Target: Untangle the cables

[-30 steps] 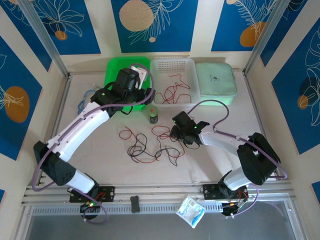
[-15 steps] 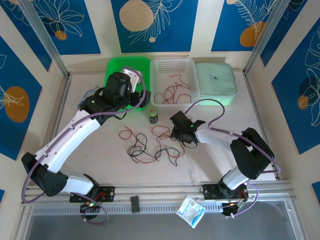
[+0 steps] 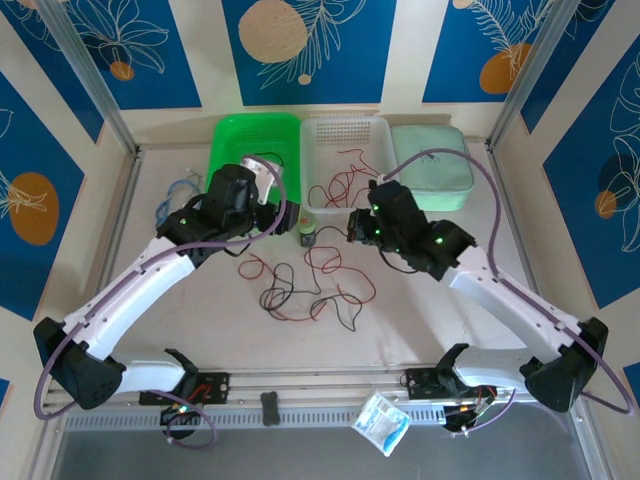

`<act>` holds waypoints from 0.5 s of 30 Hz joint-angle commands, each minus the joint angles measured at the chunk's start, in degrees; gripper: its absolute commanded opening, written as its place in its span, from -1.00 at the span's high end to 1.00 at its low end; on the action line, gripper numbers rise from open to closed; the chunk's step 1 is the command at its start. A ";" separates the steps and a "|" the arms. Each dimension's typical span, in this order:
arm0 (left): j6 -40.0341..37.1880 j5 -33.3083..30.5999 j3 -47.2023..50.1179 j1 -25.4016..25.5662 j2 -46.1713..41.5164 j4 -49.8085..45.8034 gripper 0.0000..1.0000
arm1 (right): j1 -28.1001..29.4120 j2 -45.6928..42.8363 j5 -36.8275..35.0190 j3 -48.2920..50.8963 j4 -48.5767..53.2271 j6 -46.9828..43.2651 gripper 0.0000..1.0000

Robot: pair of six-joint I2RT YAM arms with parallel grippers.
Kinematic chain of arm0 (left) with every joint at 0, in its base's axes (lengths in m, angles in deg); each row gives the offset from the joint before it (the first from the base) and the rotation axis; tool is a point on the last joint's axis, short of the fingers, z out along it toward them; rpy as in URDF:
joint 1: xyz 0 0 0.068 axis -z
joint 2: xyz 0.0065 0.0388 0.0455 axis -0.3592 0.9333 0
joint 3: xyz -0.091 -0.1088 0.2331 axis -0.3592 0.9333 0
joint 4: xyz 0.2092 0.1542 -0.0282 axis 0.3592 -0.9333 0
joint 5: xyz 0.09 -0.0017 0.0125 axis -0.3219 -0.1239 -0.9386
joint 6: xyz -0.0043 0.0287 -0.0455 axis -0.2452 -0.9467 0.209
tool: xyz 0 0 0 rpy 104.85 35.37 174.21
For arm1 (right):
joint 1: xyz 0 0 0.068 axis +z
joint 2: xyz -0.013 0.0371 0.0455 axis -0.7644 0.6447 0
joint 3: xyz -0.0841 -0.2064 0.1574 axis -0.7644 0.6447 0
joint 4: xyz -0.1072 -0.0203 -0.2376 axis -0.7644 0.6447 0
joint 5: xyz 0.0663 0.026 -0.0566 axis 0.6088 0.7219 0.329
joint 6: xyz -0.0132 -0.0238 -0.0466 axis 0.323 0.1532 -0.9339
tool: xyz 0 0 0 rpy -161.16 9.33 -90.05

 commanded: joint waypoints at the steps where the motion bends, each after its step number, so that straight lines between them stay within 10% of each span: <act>1: 1.03 4.06 1.68 0.32 -0.63 1.84 -0.51 | -1.58 -1.23 5.64 -3.96 5.74 -4.63 1.00; 15: -5.31 17.26 12.45 7.33 -1.34 15.43 -0.58 | -5.32 0.32 17.01 -20.00 6.53 -7.96 1.00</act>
